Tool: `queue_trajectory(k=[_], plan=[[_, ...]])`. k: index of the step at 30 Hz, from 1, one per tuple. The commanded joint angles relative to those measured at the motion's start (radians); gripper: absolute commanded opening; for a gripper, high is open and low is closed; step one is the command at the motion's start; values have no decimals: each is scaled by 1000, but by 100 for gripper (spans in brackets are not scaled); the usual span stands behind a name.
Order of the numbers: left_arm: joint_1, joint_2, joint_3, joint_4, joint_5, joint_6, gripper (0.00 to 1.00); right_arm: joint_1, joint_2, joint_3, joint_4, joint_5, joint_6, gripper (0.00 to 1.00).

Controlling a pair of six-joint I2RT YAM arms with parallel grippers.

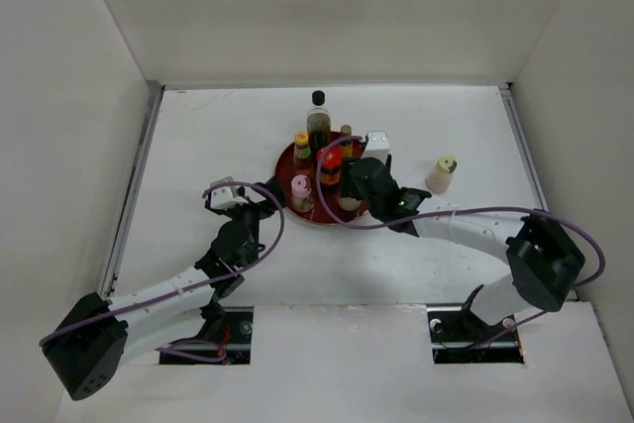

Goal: Organize the condiment bottles

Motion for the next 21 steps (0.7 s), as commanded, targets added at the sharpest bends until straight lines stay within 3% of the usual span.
queue_trajectory(k=[1, 4, 6, 10, 14, 17, 21], plan=[[5, 10, 4, 49, 4, -11, 100, 20, 2, -6, 109, 22, 29, 66], [5, 7, 4, 49, 4, -13, 100, 21, -21, -17, 92, 13, 28, 86], [6, 5, 2, 51, 1, -13, 100, 21, -68, -34, 72, 11, 29, 92], [6, -9, 1, 48, 3, -13, 100, -37, -212, -107, 59, 6, 43, 97], [5, 8, 5, 51, 6, -13, 100, -182, -338, -182, 45, -29, 63, 98], [3, 4, 5, 51, 7, -13, 100, -271, -383, -202, 40, -90, 84, 99], [6, -2, 2, 49, 7, -13, 100, -293, -386, -202, 60, -139, 97, 98]])
